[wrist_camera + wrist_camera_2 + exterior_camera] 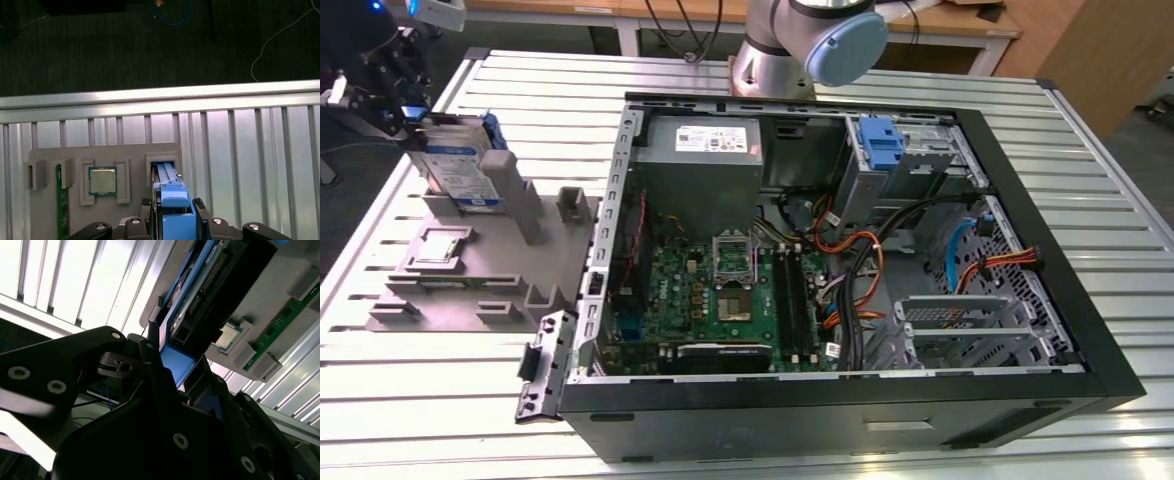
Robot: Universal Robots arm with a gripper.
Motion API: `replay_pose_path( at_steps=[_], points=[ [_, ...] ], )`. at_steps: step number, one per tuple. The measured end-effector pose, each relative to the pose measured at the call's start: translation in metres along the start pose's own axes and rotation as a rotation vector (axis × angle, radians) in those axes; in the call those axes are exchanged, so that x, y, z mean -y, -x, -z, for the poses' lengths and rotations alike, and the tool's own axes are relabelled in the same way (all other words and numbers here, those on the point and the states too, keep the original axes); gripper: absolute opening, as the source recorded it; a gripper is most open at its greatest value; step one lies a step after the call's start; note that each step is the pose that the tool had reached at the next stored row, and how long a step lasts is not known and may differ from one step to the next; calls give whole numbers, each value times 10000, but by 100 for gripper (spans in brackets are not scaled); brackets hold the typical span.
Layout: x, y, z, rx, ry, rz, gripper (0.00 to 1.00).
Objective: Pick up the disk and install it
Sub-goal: 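Pick up the disk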
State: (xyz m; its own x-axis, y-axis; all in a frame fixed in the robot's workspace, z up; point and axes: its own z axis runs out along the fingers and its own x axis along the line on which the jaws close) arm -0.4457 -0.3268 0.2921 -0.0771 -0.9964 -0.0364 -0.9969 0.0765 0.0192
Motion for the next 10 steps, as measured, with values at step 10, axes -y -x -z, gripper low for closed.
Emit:
replay_pose_path(
  at_steps=[10],
  points=[
    [1,-11,-4,-13,-2,-33,45]
  ],
)
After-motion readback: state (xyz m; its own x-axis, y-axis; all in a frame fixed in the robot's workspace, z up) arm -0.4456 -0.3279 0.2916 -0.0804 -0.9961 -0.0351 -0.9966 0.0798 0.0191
